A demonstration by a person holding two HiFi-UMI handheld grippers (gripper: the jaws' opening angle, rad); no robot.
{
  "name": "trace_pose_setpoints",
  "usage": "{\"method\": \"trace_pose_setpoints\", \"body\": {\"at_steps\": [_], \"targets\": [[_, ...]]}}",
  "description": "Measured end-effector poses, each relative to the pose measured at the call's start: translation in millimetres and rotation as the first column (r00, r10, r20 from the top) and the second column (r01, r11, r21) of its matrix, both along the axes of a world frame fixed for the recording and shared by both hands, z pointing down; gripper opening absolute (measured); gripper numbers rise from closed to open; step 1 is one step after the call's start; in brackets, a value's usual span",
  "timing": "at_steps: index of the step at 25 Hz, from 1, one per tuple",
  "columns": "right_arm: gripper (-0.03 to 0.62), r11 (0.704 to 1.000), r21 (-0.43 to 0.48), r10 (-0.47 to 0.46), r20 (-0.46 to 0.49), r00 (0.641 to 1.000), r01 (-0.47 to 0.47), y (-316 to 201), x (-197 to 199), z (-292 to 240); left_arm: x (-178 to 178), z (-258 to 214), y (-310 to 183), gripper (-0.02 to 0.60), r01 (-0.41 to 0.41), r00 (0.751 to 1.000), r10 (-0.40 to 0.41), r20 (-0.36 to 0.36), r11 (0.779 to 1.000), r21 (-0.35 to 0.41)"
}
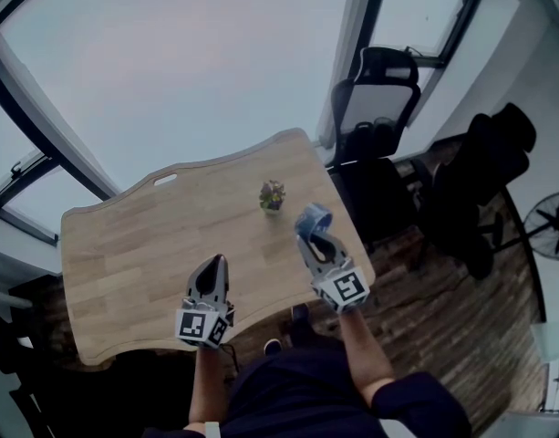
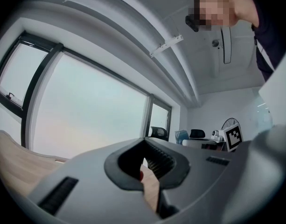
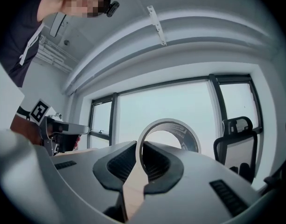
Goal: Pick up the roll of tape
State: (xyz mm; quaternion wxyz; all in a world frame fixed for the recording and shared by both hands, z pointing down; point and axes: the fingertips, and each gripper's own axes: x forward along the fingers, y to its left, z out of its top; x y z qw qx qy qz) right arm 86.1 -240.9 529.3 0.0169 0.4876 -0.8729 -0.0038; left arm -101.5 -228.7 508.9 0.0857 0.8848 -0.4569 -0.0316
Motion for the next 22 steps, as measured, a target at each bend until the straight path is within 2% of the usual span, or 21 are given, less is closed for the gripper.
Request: {"method": "trace_pose_setpoints", "body": {"at_steps": [6,11,15,22], "targets": [[0.040,0.999,0.032,-0.016,-0.038,0.999,0.018,5.7,-2.6,-9.0,2.0,2.6,-1.0,0.006,-0.010,1.000,0.010,0.013,1.000,0.000],[0.040,0.999,0.036,-0.016,-0.014,1.000,0.016,10.7,-5.1,-16.0,5.0,-1.7,-0.3,0.006,-0.020,1.000,0.020,0.000,1.000,0.006],[0.040,0.999,0.046,-0.021,-0.039,0.999,0.023,15.1,-2.9,-15.1,8.1,-3.4,2.8,0.006,-0.024,1.000,0.024,-0.008,1.000,0.007],[0.040,0.998,0.057,-0.007,0.022,1.000,0.005,15.7,3.9,-23.4,6.5,2.6,4.4,0.006,-0.018,1.000,0.018,0.005,1.000,0.003]]}}
